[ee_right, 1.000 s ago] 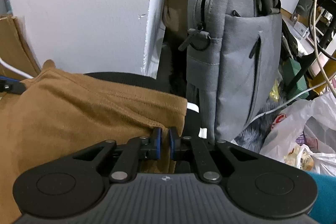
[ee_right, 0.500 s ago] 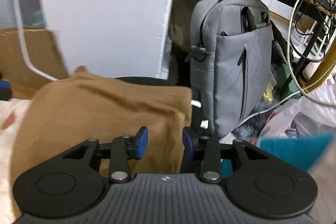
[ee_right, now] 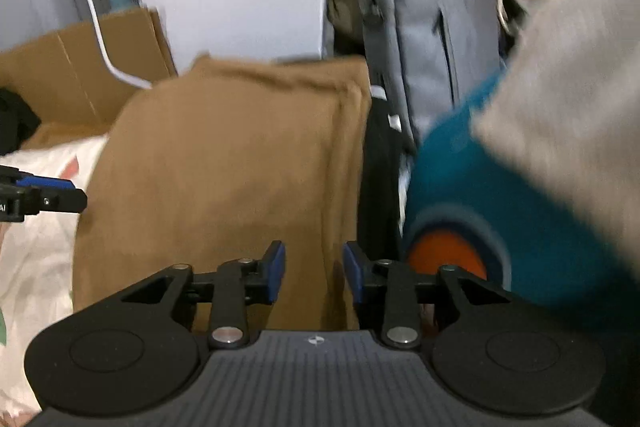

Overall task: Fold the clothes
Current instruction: 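Lift both open grippers up and away from the placed shirt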

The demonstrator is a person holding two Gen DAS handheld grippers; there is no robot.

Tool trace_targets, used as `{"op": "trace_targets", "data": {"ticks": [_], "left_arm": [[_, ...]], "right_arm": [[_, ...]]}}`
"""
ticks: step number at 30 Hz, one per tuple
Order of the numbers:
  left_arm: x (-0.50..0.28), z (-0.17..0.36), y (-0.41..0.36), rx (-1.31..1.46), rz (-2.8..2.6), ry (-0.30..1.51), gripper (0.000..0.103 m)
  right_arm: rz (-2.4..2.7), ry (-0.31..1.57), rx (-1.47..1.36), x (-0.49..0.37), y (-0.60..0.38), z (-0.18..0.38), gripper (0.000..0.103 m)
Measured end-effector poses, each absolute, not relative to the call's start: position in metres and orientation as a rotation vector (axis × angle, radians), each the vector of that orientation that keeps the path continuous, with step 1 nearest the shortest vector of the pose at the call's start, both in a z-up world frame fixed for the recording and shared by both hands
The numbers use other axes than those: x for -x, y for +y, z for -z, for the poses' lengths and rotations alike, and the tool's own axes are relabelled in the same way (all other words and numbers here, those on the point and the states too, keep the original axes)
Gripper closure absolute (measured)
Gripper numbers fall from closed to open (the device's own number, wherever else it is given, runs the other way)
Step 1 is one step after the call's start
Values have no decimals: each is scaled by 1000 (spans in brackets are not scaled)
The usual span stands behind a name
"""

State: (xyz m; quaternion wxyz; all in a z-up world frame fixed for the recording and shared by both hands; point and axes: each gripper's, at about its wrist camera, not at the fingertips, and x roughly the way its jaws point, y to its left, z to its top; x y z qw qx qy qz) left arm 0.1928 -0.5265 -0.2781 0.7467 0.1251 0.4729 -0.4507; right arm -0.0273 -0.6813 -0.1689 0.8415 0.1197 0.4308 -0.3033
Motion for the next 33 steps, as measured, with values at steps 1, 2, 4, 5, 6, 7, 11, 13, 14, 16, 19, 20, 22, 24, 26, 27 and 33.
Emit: {"op": "trace_targets", "data": {"ticks": [1, 2, 4, 5, 6, 7, 11, 13, 14, 16, 19, 20, 22, 24, 26, 27, 33], "left_arm": [[-192, 283, -522, -274, 968, 1050, 72], [-191, 289, -514, -277, 945, 1067, 72], [-189, 293, -502, -282, 925, 1080, 72], [-188, 293, -493, -284, 915, 1088, 72], [-186, 291, -484, -287, 903, 1092, 72], [-185, 288, -479, -288, 896, 1093, 72], [-182, 271, -461, -293, 878, 1093, 67], [-180, 259, -452, -303, 866, 1099, 67], [-178, 248, -447, -324, 857, 1092, 67], [-174, 228, -438, -350, 853, 1078, 66], [-169, 197, -423, -347, 829, 1071, 64], [-167, 191, -420, -346, 824, 1072, 64], [-160, 172, -409, -370, 798, 1058, 61], [-151, 149, -393, -414, 784, 1040, 51], [-149, 137, -379, -402, 770, 1042, 46], [-148, 131, -372, -393, 757, 1047, 46], [-137, 82, -326, -298, 694, 1051, 32]], "right_arm": [[645, 920, -254, 30, -679, 172, 77], [652, 936, -255, 36, -676, 176, 77], [662, 956, -267, 47, -671, 183, 77], [665, 961, -270, 51, -668, 185, 77], [670, 970, -270, 56, -664, 186, 77], [675, 972, -272, 59, -662, 186, 77], [681, 989, -266, 74, -643, 180, 77], [677, 985, -260, 78, -636, 176, 77], [672, 969, -264, 81, -630, 168, 77], [665, 950, -269, 84, -624, 158, 77], [626, 919, -263, 89, -608, 130, 77], [622, 916, -260, 90, -607, 127, 77], [597, 904, -246, 92, -599, 111, 77], [565, 885, -240, 95, -590, 90, 76], [545, 863, -248, 99, -584, 75, 75], [527, 848, -256, 103, -579, 64, 72], [434, 809, -191, 117, -541, 19, 33]]}}
